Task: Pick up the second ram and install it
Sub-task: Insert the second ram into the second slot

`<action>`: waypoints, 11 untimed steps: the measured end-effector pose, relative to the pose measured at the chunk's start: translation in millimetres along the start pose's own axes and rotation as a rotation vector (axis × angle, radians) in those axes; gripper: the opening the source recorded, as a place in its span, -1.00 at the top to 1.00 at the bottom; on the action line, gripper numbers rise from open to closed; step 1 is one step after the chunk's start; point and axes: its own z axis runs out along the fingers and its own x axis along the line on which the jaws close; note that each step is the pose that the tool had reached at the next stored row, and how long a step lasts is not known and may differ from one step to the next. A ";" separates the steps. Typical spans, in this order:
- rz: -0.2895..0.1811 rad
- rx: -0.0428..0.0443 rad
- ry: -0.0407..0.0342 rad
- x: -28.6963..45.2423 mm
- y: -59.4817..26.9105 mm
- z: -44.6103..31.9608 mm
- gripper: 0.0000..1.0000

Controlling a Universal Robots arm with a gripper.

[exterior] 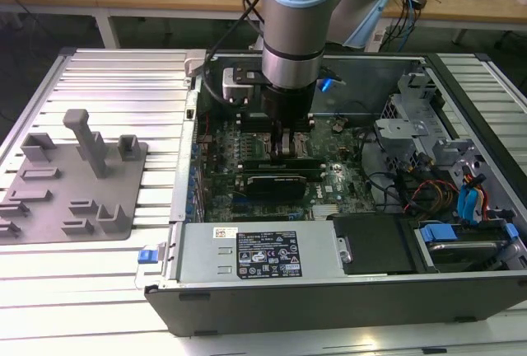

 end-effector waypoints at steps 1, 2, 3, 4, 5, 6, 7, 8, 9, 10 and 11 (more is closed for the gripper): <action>0.000 -0.0002 0.0003 0.0 0.0 0.6 0.82; 0.000 -0.0003 0.0004 0.0 0.0 0.6 0.82; 0.000 -0.0001 0.0002 0.0 0.0 0.7 0.82; 0.000 -0.0001 0.0001 0.0 0.0 0.7 0.82; 0.000 0.0003 -0.0005 -0.1 -0.1 1.0 0.80; 0.000 0.0002 -0.0003 -0.1 -0.1 0.9 0.68; 0.000 -0.0001 0.0001 0.0 0.0 0.6 0.54; 0.000 -0.0001 0.0002 0.0 0.0 -2.4 0.54; 0.000 -0.0001 0.0000 0.1 0.1 -10.2 0.54; 0.000 -0.0001 0.0000 0.1 0.2 -16.8 0.54; 0.000 0.0001 -0.0001 0.1 -0.2 -18.9 0.54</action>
